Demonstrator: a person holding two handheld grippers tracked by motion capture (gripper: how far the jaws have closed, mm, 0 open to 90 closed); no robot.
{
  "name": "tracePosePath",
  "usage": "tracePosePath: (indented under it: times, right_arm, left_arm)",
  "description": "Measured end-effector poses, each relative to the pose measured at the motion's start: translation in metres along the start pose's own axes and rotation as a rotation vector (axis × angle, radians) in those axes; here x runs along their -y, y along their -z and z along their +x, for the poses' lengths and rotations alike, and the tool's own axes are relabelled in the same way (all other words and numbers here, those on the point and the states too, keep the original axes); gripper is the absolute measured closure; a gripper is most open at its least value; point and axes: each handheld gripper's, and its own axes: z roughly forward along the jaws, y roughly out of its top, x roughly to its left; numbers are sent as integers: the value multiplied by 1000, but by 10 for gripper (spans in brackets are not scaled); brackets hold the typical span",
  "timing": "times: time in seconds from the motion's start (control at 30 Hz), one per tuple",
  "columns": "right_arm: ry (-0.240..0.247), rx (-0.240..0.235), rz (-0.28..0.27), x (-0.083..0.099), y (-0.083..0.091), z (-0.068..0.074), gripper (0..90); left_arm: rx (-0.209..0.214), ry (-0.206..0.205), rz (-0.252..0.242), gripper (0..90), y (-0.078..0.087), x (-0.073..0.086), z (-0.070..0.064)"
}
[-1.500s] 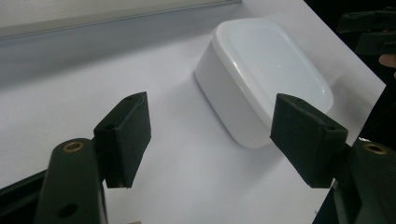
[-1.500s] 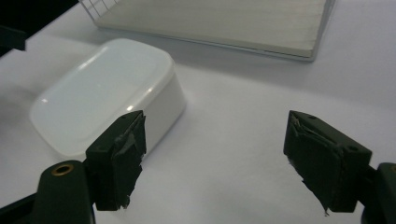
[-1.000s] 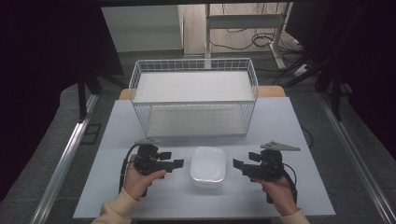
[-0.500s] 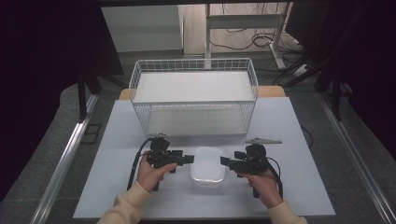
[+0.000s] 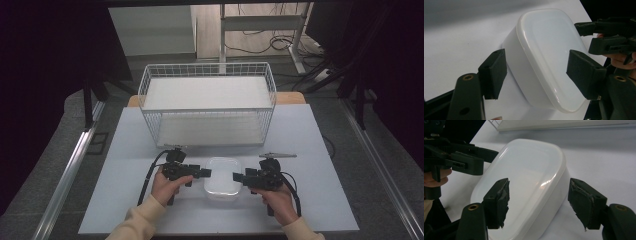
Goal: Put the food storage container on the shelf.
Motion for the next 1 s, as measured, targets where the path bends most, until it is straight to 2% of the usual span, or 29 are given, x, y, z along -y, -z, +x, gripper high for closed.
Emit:
tracePosePath:
  times: [0.1, 0.17, 0.37, 0.47, 0.5, 0.53, 0.57, 0.63, 0.73, 1.0]
  right_arm:
    - [-8, -4, 3, 1, -1, 0, 352]
    - [-13, -11, 5, 1, -2, 0, 360]
    - [-29, -26, 19, 4, -5, 2, 391]
    - [-39, -25, 25, 6, -7, 0, 439]
    - [-62, -31, 15, 6, -7, -1, 475]
    - [-62, -31, 15, 6, -7, -1, 475]
    - [-80, -30, 2, 7, -4, -2, 536]
    - [-84, -27, -4, 7, -3, -2, 562]
    - [-137, -48, -17, 8, 1, -4, 624]
    - [-161, -72, -49, 10, 9, -4, 708]
  left_arm:
    - [10, 8, 5, 341, -2, 1, 1]
    - [34, 41, 0, 365, -4, 2, 2]
    - [65, 54, 22, 425, -8, 5, 6]
    - [88, 63, 31, 470, -10, 5, 6]
    - [98, 70, 29, 496, -10, 6, 6]
    - [98, 70, 29, 500, -10, 6, 6]
    - [92, 67, 26, 512, -9, 6, 5]
    - [87, 69, 13, 535, -7, 7, 4]
    - [73, 65, -6, 628, -3, 8, 1]
    - [62, 48, -47, 707, 7, 11, -7]
